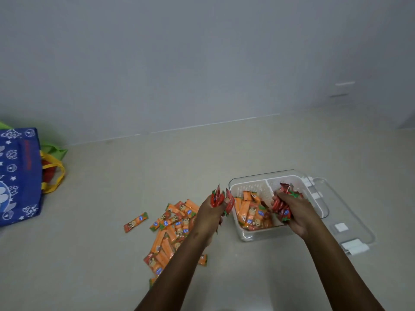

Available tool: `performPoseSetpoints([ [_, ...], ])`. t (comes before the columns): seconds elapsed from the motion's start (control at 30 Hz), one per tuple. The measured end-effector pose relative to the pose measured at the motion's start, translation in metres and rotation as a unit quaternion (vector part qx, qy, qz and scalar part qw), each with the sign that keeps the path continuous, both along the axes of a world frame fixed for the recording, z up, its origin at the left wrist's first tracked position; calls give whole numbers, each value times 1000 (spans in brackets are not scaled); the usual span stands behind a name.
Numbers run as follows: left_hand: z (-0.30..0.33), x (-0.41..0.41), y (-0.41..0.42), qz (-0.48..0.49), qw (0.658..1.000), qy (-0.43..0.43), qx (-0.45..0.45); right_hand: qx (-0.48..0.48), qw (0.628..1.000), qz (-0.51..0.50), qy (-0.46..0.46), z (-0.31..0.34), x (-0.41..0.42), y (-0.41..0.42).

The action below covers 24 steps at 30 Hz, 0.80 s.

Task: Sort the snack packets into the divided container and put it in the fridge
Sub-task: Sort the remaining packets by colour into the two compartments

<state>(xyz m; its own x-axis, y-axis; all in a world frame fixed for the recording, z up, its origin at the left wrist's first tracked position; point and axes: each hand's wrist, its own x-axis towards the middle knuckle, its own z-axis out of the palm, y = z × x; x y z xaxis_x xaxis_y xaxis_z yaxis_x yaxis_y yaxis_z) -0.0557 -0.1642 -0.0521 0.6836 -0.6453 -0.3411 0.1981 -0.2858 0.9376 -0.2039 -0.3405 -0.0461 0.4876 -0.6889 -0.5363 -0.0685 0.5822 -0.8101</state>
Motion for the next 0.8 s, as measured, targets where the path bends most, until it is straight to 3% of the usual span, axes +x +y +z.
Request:
performPoseSetpoints([
  [0.27, 16, -68, -81, -27, 999, -29, 22, -87, 972, 132, 175, -23, -17, -80],
  [0.4, 17, -89, -113, -27, 996, -67, 45, -165, 966, 105, 168, -19, -33, -90],
  [0.6, 7, -99, -174, -80, 976, -141, 145, -183, 978, -14, 99, -20, -77, -80],
  [0.8, -14, -109, -208, -138, 951, -181, 210, -176, 982, -13, 67, -13, -97, -71],
])
